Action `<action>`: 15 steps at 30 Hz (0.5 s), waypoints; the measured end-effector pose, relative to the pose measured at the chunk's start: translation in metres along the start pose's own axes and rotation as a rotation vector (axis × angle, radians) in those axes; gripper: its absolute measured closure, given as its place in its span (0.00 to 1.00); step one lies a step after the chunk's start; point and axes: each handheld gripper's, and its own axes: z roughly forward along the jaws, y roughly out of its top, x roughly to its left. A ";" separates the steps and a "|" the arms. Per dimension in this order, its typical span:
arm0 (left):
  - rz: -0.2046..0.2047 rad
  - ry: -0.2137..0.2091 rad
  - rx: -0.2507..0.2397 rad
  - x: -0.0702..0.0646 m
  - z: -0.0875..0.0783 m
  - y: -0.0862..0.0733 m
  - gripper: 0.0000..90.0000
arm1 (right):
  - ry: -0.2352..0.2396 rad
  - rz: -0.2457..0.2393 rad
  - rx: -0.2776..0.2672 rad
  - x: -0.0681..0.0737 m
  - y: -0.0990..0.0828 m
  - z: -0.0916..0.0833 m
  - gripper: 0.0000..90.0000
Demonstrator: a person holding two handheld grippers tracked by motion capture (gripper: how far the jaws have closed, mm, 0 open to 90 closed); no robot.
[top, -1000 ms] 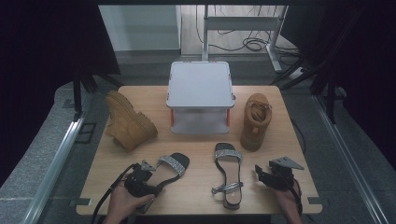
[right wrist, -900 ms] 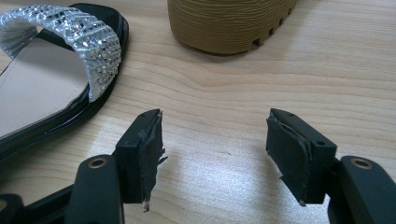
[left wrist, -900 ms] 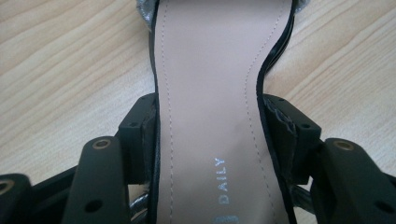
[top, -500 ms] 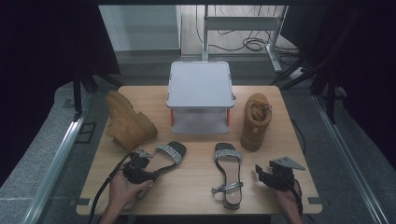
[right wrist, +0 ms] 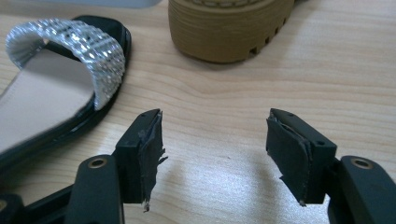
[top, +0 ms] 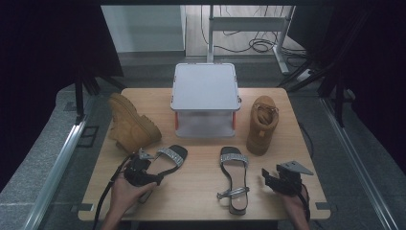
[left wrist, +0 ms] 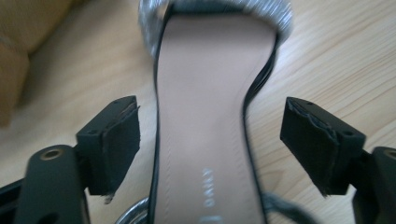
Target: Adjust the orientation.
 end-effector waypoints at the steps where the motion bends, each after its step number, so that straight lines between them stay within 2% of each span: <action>1: 0.006 -0.011 -0.010 0.000 -0.002 0.003 0.22 | 0.001 0.003 -0.004 0.001 0.001 -0.002 0.41; 3: 0.011 -0.036 -0.025 0.001 -0.003 0.009 0.22 | 0.001 -0.001 -0.019 0.003 0.006 -0.007 0.43; 5: 0.012 -0.045 -0.049 0.001 -0.004 0.016 0.23 | 0.002 -0.014 -0.036 0.008 0.011 -0.012 0.45; 8: 0.018 -0.060 -0.059 0.001 -0.004 0.022 0.24 | 0.012 -0.021 -0.054 0.013 0.017 -0.017 0.47; 9: 0.015 -0.087 -0.064 0.004 -0.005 0.026 0.24 | 0.019 -0.025 -0.062 0.018 0.022 -0.020 0.49; 12: 0.003 -0.109 -0.089 0.008 -0.005 0.029 0.24 | 0.026 -0.014 -0.073 0.022 0.028 -0.022 0.51; 15: -0.009 -0.132 -0.132 0.010 -0.006 0.028 0.25 | 0.062 -0.004 -0.097 0.035 0.042 -0.025 0.54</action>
